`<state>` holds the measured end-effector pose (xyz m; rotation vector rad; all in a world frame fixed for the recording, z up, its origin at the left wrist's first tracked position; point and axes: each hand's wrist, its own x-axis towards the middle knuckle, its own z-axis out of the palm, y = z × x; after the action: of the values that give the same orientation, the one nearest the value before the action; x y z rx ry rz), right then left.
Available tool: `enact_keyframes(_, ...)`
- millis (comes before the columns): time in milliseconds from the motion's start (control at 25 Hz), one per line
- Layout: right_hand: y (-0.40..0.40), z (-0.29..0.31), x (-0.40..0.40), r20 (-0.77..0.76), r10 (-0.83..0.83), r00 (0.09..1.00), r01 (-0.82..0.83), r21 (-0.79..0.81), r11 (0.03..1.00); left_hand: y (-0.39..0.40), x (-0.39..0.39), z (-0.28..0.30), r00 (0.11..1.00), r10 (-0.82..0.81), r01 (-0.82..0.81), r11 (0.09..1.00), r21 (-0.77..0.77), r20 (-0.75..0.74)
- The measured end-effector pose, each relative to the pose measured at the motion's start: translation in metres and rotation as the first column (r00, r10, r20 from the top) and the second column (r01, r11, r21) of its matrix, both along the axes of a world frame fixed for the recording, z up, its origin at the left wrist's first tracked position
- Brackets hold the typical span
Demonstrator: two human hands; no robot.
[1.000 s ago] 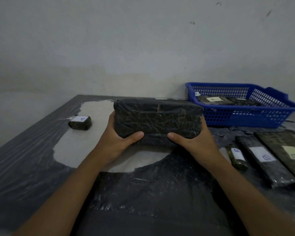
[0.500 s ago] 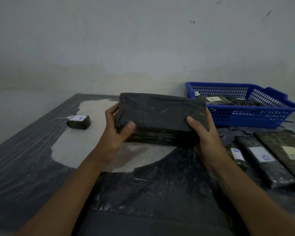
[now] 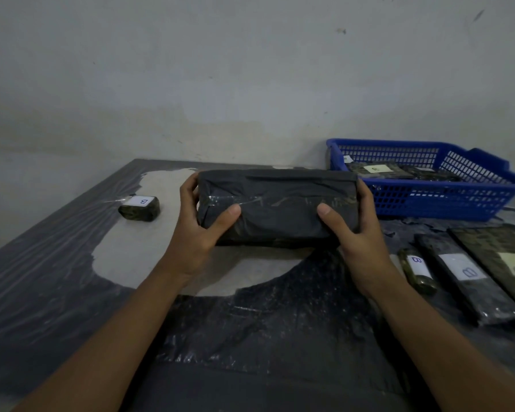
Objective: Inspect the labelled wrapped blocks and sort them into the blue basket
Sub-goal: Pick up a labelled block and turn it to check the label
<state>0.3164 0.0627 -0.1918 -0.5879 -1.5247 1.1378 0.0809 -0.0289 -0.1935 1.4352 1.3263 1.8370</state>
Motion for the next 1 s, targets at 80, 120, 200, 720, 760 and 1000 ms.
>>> enact_keyframes(80,-0.002,0.001,0.0,0.021,-0.017,1.0,0.017,0.021,1.0,-0.001,0.0,0.0,0.999,0.043,-0.042,0.999,0.005,-0.006)
enact_keyframes(120,-0.004,0.002,-0.001,0.033,-0.03,0.999,0.029,0.029,0.999,-0.001,-0.001,-0.001,0.998,0.067,-0.067,0.998,0.006,-0.02)
enact_keyframes(200,-0.004,0.0,-0.002,0.05,-0.035,0.998,0.032,0.045,0.998,-0.002,0.0,-0.001,0.995,0.088,-0.088,0.996,0.013,-0.037)
enact_keyframes(720,-0.003,0.003,-0.001,0.21,0.027,0.977,-0.05,0.103,0.993,-0.014,-0.009,0.018,0.919,-0.026,0.072,0.992,-0.103,0.394)
enact_keyframes(760,-0.001,0.003,-0.003,0.124,0.059,0.991,-0.054,-0.042,0.998,-0.014,-0.007,0.017,0.959,-0.031,0.057,0.995,-0.086,0.28)
enact_keyframes(1000,0.014,-0.006,-0.001,0.078,0.142,0.987,-0.122,-0.224,0.967,-0.007,-0.005,0.016,0.983,0.156,-0.126,0.957,-0.26,0.101)
